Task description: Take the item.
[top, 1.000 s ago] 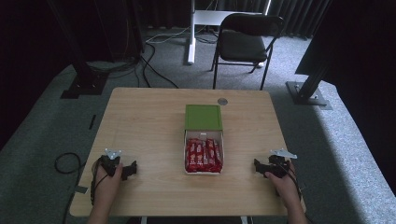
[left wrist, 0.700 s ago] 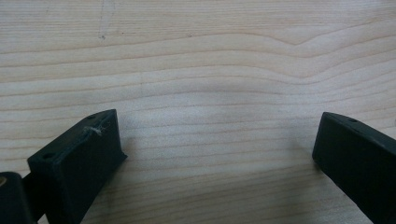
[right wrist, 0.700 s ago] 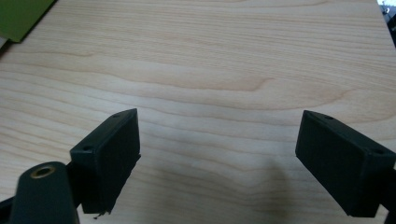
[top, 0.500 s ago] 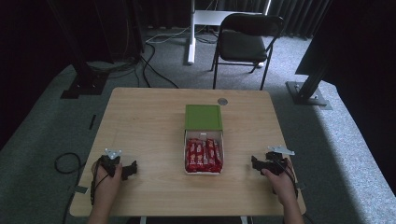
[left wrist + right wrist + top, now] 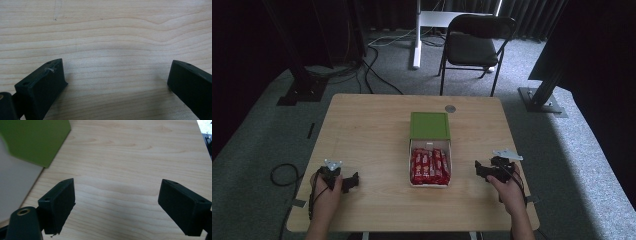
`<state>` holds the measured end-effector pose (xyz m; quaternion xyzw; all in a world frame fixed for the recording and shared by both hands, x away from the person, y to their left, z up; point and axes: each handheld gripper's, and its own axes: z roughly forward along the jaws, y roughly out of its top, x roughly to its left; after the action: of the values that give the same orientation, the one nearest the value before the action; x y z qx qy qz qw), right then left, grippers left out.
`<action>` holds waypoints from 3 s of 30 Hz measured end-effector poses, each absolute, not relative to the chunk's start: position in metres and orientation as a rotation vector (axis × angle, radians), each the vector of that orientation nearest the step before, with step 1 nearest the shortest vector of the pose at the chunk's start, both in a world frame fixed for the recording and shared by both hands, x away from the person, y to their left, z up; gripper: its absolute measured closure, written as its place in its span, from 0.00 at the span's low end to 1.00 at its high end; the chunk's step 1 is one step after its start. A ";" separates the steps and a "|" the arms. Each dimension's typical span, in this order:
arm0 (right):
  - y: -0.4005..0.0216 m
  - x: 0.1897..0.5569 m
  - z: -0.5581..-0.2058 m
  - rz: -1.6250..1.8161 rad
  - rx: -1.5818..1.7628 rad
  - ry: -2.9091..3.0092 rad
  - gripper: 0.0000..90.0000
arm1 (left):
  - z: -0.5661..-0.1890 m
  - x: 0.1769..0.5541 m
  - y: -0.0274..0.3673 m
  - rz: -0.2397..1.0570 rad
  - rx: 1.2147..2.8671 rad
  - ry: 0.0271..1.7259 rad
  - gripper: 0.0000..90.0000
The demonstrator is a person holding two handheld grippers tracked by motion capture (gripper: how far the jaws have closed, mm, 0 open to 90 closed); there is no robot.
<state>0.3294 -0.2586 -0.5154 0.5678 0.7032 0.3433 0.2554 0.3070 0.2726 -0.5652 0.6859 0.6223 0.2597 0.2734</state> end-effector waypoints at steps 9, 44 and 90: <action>-0.248 0.323 -0.495 1.000 1.485 1.916 0.15 | -0.565 0.307 0.273 0.698 1.843 1.674 0.02; -0.172 0.317 -0.449 1.226 1.238 2.068 0.15 | -0.565 0.307 0.273 0.699 1.845 1.674 0.02; -0.086 0.299 -0.485 1.116 1.070 2.307 0.46 | -0.565 0.307 0.272 0.699 1.843 1.675 0.02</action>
<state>0.2991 -0.0857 -0.4848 0.3790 0.8170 0.3950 0.1812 0.3070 0.2724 -0.5653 0.6853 0.6226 0.2600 0.2740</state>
